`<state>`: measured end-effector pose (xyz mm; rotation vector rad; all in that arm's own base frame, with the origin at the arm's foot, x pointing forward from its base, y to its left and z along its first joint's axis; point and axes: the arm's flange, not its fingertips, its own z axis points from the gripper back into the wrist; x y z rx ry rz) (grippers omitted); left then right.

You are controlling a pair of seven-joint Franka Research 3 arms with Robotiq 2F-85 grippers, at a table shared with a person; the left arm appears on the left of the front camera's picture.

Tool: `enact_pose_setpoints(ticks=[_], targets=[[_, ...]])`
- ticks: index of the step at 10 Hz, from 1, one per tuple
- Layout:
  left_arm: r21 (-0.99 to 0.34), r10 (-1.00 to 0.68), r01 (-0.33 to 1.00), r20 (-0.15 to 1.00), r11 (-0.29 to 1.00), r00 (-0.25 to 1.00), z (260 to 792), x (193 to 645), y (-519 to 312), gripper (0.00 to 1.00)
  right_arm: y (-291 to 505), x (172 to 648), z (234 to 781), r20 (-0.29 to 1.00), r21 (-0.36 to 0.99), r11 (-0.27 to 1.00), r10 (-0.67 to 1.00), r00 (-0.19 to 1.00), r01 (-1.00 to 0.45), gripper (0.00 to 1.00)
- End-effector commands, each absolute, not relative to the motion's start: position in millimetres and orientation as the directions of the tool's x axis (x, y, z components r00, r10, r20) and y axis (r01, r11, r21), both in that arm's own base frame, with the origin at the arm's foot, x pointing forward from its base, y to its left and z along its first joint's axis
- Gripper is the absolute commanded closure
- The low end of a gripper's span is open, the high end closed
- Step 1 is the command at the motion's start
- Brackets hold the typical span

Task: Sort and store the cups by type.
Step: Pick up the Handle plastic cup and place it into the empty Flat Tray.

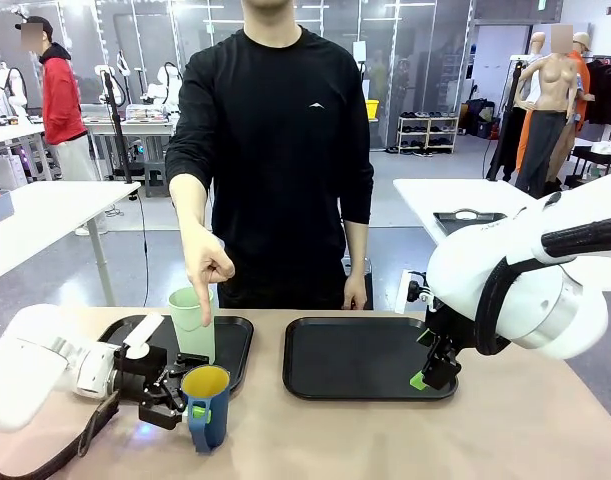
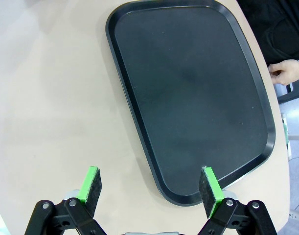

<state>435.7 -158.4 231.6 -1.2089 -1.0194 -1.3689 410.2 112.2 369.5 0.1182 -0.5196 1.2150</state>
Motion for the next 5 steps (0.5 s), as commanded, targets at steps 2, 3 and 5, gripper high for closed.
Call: enact_pose_setpoints(ticks=[2,3,5], targets=[[0.019,-0.108,0.989,0.994,-0.150,-0.036,207.9,426.6,-156.7,0.20,112.2,411.2,366.2,0.459,-0.197,0.357,0.856,0.236,-0.913,0.00],[0.011,-0.110,0.988,0.994,-0.151,-0.028,207.8,426.9,-156.9,0.38,112.2,411.2,366.2,0.459,-0.197,0.357,0.856,0.236,-0.913,0.00],[0.013,-0.114,0.988,0.993,-0.154,-0.031,207.1,426.9,-158.0,0.58,112.2,411.2,366.2,0.459,-0.197,0.357,0.856,0.236,-0.913,0.00]])
